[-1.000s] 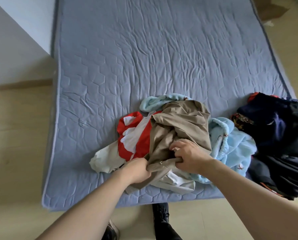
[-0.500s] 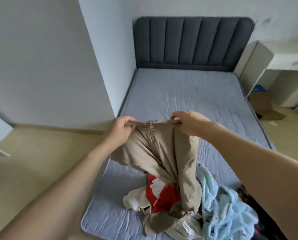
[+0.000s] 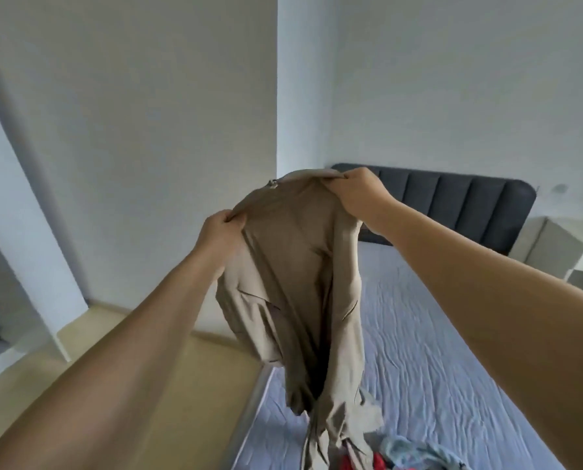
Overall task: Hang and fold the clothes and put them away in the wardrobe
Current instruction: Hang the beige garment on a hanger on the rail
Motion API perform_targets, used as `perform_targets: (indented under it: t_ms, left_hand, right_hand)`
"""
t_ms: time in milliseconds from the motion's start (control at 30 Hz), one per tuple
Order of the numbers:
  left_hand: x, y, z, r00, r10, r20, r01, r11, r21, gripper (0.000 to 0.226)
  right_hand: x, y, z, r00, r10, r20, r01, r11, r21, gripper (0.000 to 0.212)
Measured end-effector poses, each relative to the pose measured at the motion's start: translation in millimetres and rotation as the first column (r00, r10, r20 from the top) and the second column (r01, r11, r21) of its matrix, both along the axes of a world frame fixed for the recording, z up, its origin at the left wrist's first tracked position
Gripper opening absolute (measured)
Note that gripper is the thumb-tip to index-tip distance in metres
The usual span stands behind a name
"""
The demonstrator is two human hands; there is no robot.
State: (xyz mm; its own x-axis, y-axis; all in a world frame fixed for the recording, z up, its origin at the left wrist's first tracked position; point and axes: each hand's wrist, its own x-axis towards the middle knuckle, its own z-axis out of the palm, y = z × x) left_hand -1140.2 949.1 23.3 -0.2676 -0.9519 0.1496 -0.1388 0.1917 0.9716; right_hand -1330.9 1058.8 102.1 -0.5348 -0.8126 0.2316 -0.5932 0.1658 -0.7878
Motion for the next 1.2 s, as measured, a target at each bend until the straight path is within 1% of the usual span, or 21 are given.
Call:
perform_targets:
  t_ms: [33,100,133,167,200,233,267,300,367,400,467,533,600,667,733,800,867,933,1000,1033,1200]
  left_hand:
    - [9,-9,7,0.999,0.035,0.002,-0.035,0.999,-0.013,0.018]
    - [31,-20,16,0.939,0.288,0.189,-0.228,0.931,-0.285,0.016]
    - [43,-21,17,0.867,0.454,0.207,-0.313,0.818,-0.482,0.018]
    - [51,-15,16,0.835,0.533,0.136,-0.341,0.696,-0.632,0.024]
    - [59,-11,12,0.860,0.504,0.083,-0.314,0.649,-0.693,0.031]
    - [67,-7,3,0.918,0.384,0.097,-0.224,0.705,-0.673,0.038]
    - [70,-3,-10,0.964,0.201,0.176,-0.070,0.825,-0.561,0.048]
    - [72,3,-23,0.961,-0.015,0.276,0.114,0.931,-0.346,0.064]
    - [79,4,-57,0.826,-0.313,0.468,0.319,0.945,0.067,0.100]
    - [84,1,-74,0.744,-0.368,0.557,0.322,0.929,0.184,0.104]
    - [98,-14,-102,0.664,-0.336,0.668,0.214,0.941,0.261,0.072]
    - [122,-33,-119,0.770,-0.214,0.601,0.063,0.963,0.261,0.040]
    - [144,-51,-117,0.897,-0.041,0.439,-0.083,0.962,0.260,0.031]
    - [163,-68,-101,0.916,0.203,0.345,-0.270,0.950,0.158,0.027]
    - [177,-84,-79,0.902,0.362,0.235,-0.389,0.917,0.083,0.022]
    - [188,-97,-53,0.914,0.387,0.125,-0.397,0.915,0.071,0.016]
    - [201,-113,-27,0.899,0.436,-0.027,-0.429,0.893,0.134,0.025]
    - [216,-125,-3,0.859,0.494,-0.136,-0.451,0.855,0.255,0.024]
    - [233,-132,14,0.869,0.466,-0.164,-0.409,0.865,0.291,0.018]
    - [245,-136,18,0.876,0.443,-0.191,-0.387,0.882,0.270,0.020]
    - [311,-160,24,0.927,0.337,-0.165,-0.325,0.941,0.095,0.039]
  right_hand:
    - [11,-11,6,0.999,-0.003,0.033,0.003,1.000,-0.009,0.047]
    - [37,-34,18,0.986,-0.022,0.165,0.025,1.000,-0.012,0.048]
    - [52,-46,24,0.967,-0.028,0.254,0.033,0.999,-0.014,0.043]
    - [62,-54,30,0.937,-0.030,0.349,0.044,0.999,-0.032,0.038]
    - [73,-66,35,0.902,-0.025,0.431,0.055,0.997,-0.057,0.033]
    - [87,-77,41,0.869,-0.013,0.494,0.059,0.995,-0.078,0.031]
    - [98,-86,45,0.842,0.001,0.540,0.064,0.993,-0.102,0.028]
    - [109,-94,49,0.821,0.017,0.571,0.068,0.989,-0.128,0.025]
    - [136,-113,52,0.804,0.040,0.593,0.062,0.987,-0.151,0.017]
    - [146,-121,52,0.808,0.044,0.587,0.057,0.987,-0.153,0.013]
    - [163,-133,52,0.830,0.036,0.556,0.061,0.986,-0.155,0.011]
    - [166,-146,49,0.882,-0.012,0.472,0.085,0.987,-0.134,0.011]
    - [155,-154,45,0.929,-0.093,0.359,0.140,0.984,-0.108,0.013]
    - [136,-157,35,0.953,-0.156,0.259,0.176,0.983,-0.056,0.013]
    - [119,-161,18,0.982,-0.116,0.150,0.107,0.992,0.068,0.022]
    - [113,-163,-5,0.994,-0.055,0.089,0.024,0.947,0.321,0.021]
    - [122,-167,-28,0.997,0.047,0.064,-0.077,0.772,0.631,0.007]
    - [139,-173,-45,0.974,0.225,0.003,-0.135,0.570,0.810,0.026]
    - [164,-174,-54,0.926,0.378,-0.015,-0.174,0.461,0.870,0.030]
    - [178,-180,-57,0.902,0.433,-0.010,-0.205,0.446,0.871,0.033]
    - [248,-242,-83,0.807,0.590,0.039,-0.451,0.572,0.685,0.086]
